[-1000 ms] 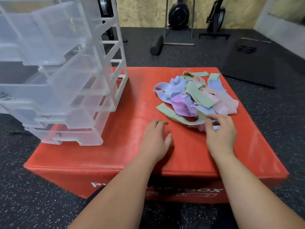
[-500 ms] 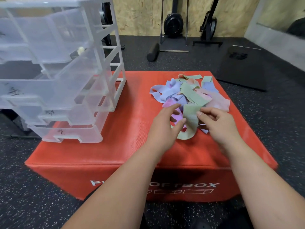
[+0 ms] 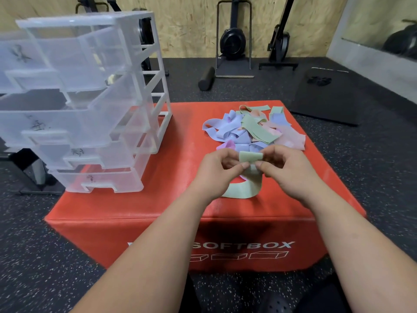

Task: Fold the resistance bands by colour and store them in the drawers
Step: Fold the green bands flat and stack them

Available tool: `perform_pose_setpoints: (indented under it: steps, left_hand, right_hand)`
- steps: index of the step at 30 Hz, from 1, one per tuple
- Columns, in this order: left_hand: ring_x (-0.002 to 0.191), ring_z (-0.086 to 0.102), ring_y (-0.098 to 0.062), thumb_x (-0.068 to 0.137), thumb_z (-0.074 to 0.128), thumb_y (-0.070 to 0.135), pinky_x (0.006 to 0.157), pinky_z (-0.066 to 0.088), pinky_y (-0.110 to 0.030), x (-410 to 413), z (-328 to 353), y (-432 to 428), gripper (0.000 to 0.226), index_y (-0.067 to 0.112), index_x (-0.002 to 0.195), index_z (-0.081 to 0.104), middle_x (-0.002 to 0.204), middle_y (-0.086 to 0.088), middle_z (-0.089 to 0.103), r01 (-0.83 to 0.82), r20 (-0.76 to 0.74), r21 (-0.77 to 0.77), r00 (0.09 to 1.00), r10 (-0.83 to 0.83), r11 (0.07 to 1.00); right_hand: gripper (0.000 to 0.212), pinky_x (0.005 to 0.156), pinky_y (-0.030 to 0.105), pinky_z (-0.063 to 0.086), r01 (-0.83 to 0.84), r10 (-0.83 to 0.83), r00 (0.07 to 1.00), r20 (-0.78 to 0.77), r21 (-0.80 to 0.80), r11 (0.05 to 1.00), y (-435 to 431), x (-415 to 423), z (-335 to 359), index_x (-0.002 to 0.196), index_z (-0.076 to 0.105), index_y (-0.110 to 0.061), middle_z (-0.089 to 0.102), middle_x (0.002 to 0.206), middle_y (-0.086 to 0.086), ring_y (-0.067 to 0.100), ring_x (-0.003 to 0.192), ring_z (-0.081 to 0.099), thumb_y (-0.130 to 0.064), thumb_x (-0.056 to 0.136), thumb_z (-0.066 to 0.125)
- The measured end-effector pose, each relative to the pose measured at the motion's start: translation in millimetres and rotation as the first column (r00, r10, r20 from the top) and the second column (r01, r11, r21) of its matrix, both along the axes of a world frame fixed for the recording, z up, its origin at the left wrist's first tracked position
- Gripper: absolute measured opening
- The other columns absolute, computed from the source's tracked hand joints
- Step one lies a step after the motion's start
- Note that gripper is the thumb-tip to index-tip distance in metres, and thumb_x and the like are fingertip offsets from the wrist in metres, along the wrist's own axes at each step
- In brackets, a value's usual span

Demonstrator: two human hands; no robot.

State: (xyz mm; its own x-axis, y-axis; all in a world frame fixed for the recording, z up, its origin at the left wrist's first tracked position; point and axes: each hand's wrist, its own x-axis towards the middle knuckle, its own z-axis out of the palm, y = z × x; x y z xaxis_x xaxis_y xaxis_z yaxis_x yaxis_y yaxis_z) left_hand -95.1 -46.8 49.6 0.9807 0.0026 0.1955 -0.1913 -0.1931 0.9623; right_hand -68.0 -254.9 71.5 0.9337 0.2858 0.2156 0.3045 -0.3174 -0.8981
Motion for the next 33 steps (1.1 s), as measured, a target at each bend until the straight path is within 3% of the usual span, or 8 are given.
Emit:
perform_pose_setpoints:
  steps: [6,9,11,14,17,22,25,33]
  left_hand:
    - [0.071,0.064,-0.005,0.093,0.082,0.022,0.073,0.052,-0.027,-8.2,-1.7,-5.4,0.009,0.019,0.095,0.075,0.075,0.013,0.073,0.061,0.053,0.073,0.997,-0.065,0.995]
    - [0.091,0.075,-0.02,0.092,0.082,0.028,0.091,0.059,-0.049,-11.8,-4.5,-3.8,0.018,0.017,0.105,0.075,0.093,0.005,0.08,0.127,-0.019,0.099,0.992,-0.126,0.987]
    - [0.101,0.075,-0.024,0.091,0.081,0.031,0.094,0.057,-0.054,-13.1,-8.0,-2.4,0.021,0.018,0.107,0.076,0.1,0.002,0.08,0.169,-0.064,0.178,0.985,-0.16,0.969]
    - [0.092,0.073,-0.02,0.087,0.078,0.043,0.087,0.058,-0.051,-12.0,-15.9,4.9,0.02,0.026,0.096,0.074,0.092,0.006,0.077,0.156,-0.061,0.395,0.988,-0.143,0.905]
    - [0.076,0.066,-0.021,0.085,0.08,0.039,0.077,0.057,-0.05,-8.8,-21.7,18.3,0.018,0.026,0.084,0.068,0.08,0.005,0.071,0.14,-0.1,0.511,0.99,-0.103,0.848]
    - [0.057,0.046,-0.006,0.088,0.084,0.028,0.056,0.036,-0.027,-9.4,-19.0,43.9,0.016,0.024,0.083,0.069,0.065,0.011,0.057,0.108,-0.12,0.59,0.992,-0.045,0.8]
    - [0.057,0.05,-0.002,0.087,0.085,0.026,0.058,0.041,-0.025,-9.7,-19.9,60.9,0.014,0.028,0.084,0.072,0.066,0.013,0.062,0.112,-0.162,0.624,0.987,-0.012,0.774]
    - [0.07,0.064,-0.013,0.087,0.081,0.018,0.064,0.047,-0.025,-8.5,-23.0,75.4,0.012,0.026,0.094,0.077,0.085,0.002,0.076,-0.078,-0.159,0.526,0.969,0.188,0.847]
  right_hand:
    - [0.011,0.082,0.042,0.056,-0.019,0.019,0.999,0.034,-0.01,1.0,-0.5,-15.2,10.8,0.098,0.077,-0.026,0.077,0.091,-0.002,0.024,0.083,0.069,-0.018,0.092,0.079]
    - [0.009,0.075,0.034,0.057,0.004,-0.007,1.0,0.025,0.151,0.989,3.9,-22.4,18.0,0.1,0.076,-0.019,0.076,0.088,-0.002,0.013,0.08,0.067,-0.011,0.095,0.076]
    - [0.008,0.073,0.025,0.058,0.061,-0.065,0.998,0.005,0.285,0.956,4.8,-26.4,24.0,0.103,0.074,-0.011,0.076,0.087,-0.002,0.01,0.081,0.069,-0.007,0.096,0.073]
    - [0.009,0.077,0.029,0.061,0.17,-0.177,0.984,-0.017,0.383,0.908,-0.9,-24.0,25.3,0.104,0.075,-0.012,0.079,0.095,0.005,0.013,0.086,0.073,-0.009,0.097,0.073]
    - [0.01,0.078,0.034,0.061,0.298,-0.283,0.954,-0.098,0.414,0.86,-13.6,-18.5,19.1,0.106,0.075,-0.017,0.08,0.098,0.004,0.016,0.088,0.074,-0.013,0.097,0.073]
    - [0.009,0.075,0.034,0.061,0.465,-0.398,0.882,-0.252,0.332,0.82,-37.9,-7.8,5.7,0.107,0.074,-0.015,0.081,0.099,0.006,0.009,0.078,0.075,-0.016,0.098,0.073]
    - [0.019,0.074,0.035,0.06,0.533,-0.452,0.838,-0.307,0.28,0.799,-52.8,1.8,-3.6,0.114,0.074,-0.009,0.079,0.106,0.009,0.015,0.085,0.073,-0.016,0.097,0.075]
    - [0.014,0.063,0.033,0.053,0.48,-0.413,0.794,-0.446,0.043,0.876,-78.9,17.6,-29.1,0.104,0.071,-0.007,0.073,0.089,0.012,0.022,0.071,0.069,-0.009,0.092,0.078]
